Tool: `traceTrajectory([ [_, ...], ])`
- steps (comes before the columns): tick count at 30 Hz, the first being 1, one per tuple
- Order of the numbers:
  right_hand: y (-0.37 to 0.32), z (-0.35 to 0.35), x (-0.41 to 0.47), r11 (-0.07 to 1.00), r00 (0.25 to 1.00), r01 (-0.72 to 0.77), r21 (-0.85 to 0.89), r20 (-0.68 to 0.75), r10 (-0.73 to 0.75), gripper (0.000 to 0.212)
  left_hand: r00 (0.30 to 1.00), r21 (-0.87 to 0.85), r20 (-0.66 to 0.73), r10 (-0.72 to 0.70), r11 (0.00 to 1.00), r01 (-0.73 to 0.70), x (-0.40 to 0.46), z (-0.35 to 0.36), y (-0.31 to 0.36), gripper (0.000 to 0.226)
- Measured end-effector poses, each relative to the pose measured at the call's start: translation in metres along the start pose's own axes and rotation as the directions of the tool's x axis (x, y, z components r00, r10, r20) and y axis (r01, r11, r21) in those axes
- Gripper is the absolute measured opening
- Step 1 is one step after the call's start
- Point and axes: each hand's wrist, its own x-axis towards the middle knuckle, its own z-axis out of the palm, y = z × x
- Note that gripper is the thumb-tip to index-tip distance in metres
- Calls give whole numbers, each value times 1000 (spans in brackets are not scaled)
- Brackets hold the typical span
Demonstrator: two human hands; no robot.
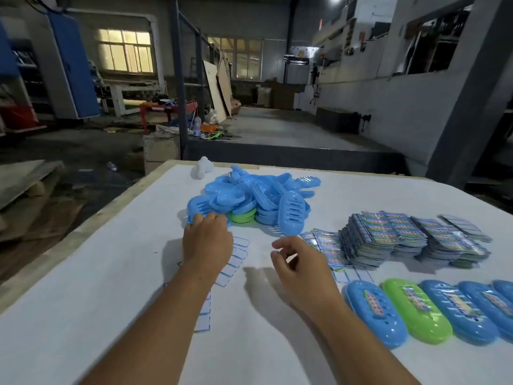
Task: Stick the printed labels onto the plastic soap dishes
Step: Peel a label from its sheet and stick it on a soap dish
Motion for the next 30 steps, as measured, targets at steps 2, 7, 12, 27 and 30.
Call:
traceTrajectory([
  [2, 2, -1, 3, 1000, 999, -25, 18, -25, 26, 11, 999, 16, 33, -9, 1000, 8, 2, 5, -5, 25],
  [7, 1, 0, 4, 1000, 1000, 2, 2, -3, -2, 10, 1000, 45, 10, -13, 999, 12, 5, 13, -10, 19],
  [12, 2, 0, 5, 1000, 1000, 7, -10, 10, -7, 8, 989, -200, -142, -42, 980, 13, 3, 10, -9, 16],
  [27, 2, -3, 6, 1000, 1000, -7, 3, 10, 7, 7, 879, -953, 177, -443, 145, 265, 5, -14, -8, 11],
  [30, 0, -4, 5, 1000, 1000, 0, -6, -5, 0, 7, 867, -952, 276, -416, 4, 305, -2, -25, -10, 6],
])
